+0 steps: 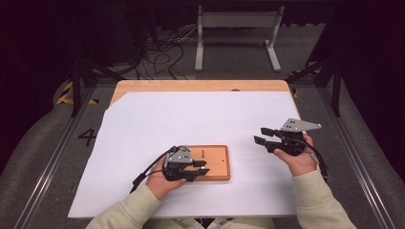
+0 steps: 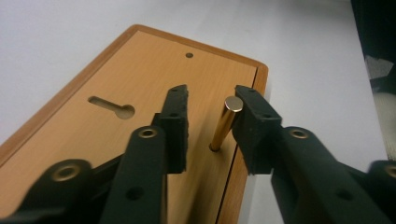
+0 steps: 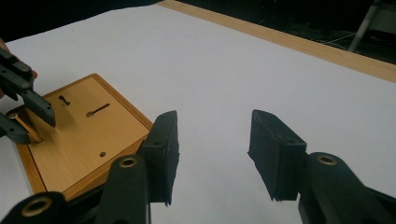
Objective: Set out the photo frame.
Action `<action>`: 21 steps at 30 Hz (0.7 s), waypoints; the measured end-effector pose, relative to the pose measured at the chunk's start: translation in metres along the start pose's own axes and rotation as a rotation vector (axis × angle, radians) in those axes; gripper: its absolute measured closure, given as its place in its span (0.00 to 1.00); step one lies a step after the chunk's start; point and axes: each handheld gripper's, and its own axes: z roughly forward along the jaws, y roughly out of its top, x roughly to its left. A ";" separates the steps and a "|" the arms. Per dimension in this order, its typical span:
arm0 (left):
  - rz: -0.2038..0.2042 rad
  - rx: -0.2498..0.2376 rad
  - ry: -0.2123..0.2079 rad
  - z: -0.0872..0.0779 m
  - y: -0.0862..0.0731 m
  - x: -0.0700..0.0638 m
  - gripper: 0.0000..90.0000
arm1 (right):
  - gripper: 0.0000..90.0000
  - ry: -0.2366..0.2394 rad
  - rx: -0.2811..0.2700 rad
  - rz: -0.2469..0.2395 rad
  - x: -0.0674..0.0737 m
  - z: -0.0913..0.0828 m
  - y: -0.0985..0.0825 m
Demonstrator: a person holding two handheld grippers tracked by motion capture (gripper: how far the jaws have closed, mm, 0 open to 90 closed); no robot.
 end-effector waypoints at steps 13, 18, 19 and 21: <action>0.110 0.016 0.053 0.001 0.001 -0.011 0.93 | 0.59 0.010 0.007 -0.002 0.002 0.003 -0.001; 0.182 0.031 0.085 0.001 0.001 -0.015 0.93 | 0.60 0.012 0.010 -0.004 0.003 0.004 -0.001; 0.194 0.034 0.093 0.001 0.001 -0.016 0.93 | 0.60 0.012 0.011 -0.007 0.003 0.004 -0.001; 0.218 0.032 0.104 0.001 0.001 -0.018 0.93 | 0.60 0.017 0.011 -0.006 0.004 0.005 -0.001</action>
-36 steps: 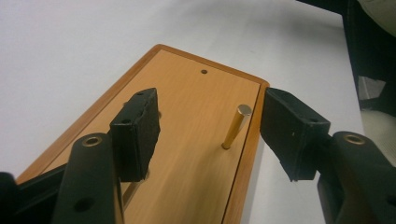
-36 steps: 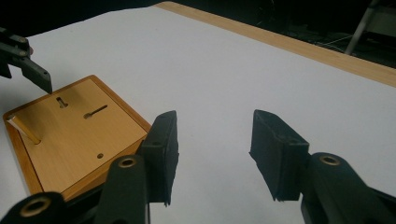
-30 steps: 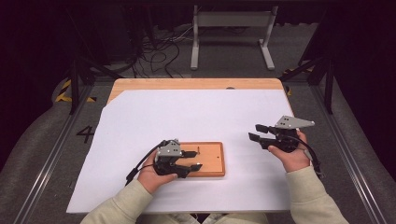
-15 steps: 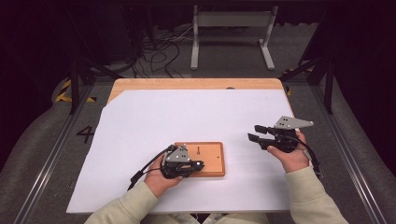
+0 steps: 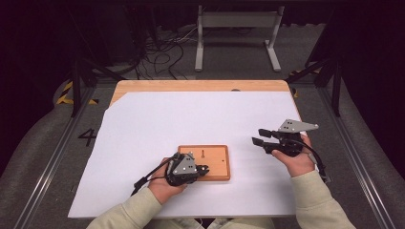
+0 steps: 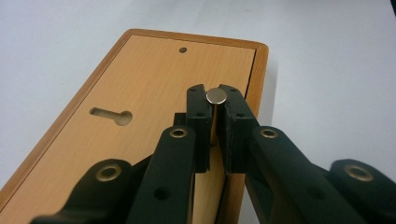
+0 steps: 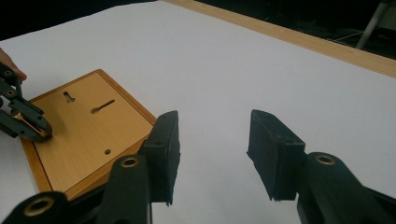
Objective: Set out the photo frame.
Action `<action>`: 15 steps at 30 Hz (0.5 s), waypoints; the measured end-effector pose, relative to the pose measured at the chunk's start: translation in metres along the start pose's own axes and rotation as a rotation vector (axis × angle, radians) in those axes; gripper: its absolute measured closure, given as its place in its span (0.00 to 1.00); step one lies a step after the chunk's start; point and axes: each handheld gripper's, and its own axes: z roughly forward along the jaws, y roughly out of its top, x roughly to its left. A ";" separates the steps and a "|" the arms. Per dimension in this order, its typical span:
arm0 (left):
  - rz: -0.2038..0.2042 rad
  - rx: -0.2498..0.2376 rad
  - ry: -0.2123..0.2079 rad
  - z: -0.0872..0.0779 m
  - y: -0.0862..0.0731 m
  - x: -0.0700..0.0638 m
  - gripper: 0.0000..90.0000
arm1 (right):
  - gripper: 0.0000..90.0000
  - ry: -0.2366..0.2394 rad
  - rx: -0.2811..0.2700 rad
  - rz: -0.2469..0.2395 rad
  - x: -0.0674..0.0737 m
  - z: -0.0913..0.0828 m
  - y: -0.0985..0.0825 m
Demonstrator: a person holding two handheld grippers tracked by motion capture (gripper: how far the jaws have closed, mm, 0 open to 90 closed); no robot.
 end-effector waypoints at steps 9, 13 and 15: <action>0.155 0.001 0.089 -0.002 0.000 -0.016 0.93 | 0.61 0.006 0.006 -0.015 0.003 0.003 0.000; 0.251 0.006 0.139 -0.004 -0.002 -0.026 0.93 | 0.61 0.013 0.012 -0.025 0.006 0.005 0.002; 0.276 0.003 0.154 -0.003 -0.002 -0.029 0.93 | 0.60 0.013 0.016 -0.029 0.007 0.005 0.002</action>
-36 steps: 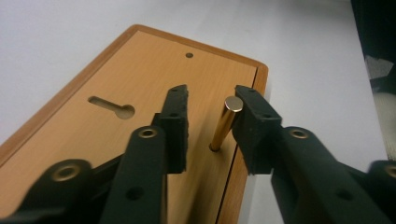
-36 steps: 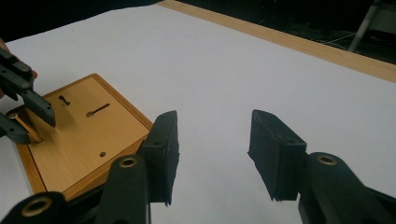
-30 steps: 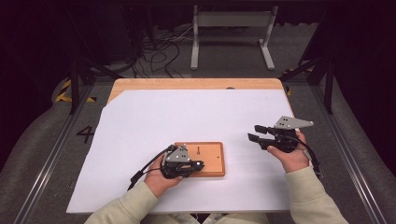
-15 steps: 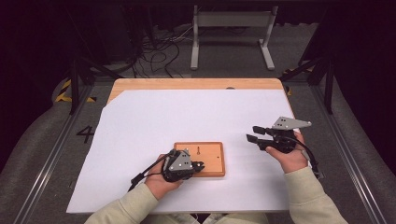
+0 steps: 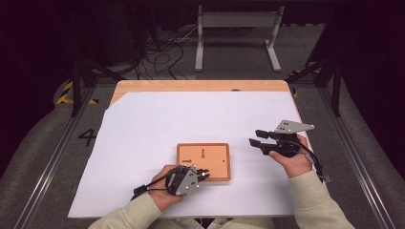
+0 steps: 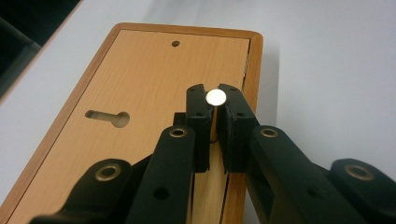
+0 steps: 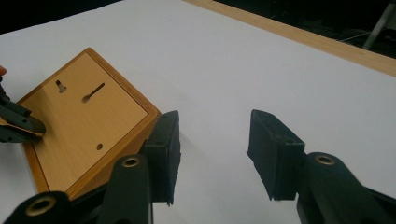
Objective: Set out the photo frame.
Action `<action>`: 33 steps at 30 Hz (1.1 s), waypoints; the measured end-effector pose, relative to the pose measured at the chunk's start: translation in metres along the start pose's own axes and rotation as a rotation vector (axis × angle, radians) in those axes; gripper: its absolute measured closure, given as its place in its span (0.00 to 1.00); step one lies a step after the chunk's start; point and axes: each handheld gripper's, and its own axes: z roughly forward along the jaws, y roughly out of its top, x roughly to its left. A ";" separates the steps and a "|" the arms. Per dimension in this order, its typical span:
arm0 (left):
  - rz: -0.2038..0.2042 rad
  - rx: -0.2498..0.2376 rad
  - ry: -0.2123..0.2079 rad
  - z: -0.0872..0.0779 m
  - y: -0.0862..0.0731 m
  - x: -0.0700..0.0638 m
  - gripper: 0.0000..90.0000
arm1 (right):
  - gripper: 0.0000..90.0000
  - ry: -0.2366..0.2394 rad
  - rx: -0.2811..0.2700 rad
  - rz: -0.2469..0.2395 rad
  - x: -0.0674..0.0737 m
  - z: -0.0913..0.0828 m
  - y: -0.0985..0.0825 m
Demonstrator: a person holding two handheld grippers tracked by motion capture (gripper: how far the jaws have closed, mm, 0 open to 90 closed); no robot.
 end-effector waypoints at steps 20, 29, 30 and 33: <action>0.032 0.003 0.023 -0.001 0.000 -0.006 0.93 | 0.32 0.207 0.155 0.101 0.022 0.033 0.020; 0.023 0.003 0.019 -0.002 -0.001 -0.007 0.93 | 0.26 0.259 0.262 0.102 0.030 0.067 0.024; 0.024 0.003 0.019 -0.002 -0.001 -0.007 0.93 | 0.25 0.266 0.270 0.103 0.030 0.070 0.024; 0.020 0.003 0.018 -0.002 -0.001 -0.007 0.93 | 0.23 0.281 0.295 0.104 0.032 0.080 0.023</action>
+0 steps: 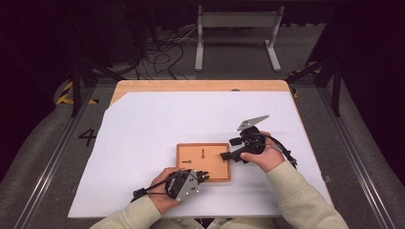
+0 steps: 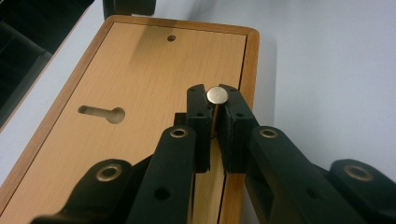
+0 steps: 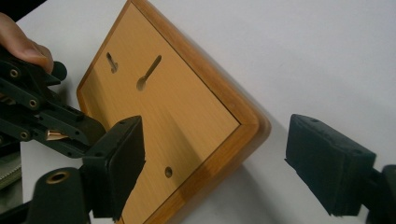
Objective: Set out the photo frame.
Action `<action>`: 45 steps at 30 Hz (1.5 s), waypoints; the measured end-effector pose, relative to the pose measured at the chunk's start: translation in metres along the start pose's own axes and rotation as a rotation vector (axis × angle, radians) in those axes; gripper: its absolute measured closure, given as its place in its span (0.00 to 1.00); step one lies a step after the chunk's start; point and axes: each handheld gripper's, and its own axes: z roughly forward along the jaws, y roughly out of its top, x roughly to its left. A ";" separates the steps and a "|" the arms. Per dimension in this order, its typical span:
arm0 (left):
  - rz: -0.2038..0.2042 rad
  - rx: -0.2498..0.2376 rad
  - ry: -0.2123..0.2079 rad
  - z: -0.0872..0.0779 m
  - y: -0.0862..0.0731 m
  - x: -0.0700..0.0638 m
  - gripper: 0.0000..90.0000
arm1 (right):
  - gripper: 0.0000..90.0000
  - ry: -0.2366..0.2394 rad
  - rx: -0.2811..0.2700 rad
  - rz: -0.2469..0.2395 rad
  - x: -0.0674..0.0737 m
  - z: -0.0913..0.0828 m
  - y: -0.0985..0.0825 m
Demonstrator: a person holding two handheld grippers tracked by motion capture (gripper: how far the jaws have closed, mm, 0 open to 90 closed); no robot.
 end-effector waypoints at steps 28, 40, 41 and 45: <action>0.008 0.001 0.002 0.000 0.000 -0.001 0.93 | 0.30 0.163 0.098 0.078 -0.003 0.042 -0.001; -0.050 -0.014 -0.071 -0.004 -0.002 0.005 0.89 | 0.50 0.266 0.098 0.133 -0.008 0.034 -0.004; -0.069 -0.019 -0.087 -0.005 -0.002 0.007 0.88 | 0.51 0.270 0.097 0.130 -0.007 0.034 -0.004; -0.115 -0.046 -0.118 -0.012 -0.002 0.011 0.80 | 0.52 0.267 0.098 0.105 -0.005 0.031 -0.003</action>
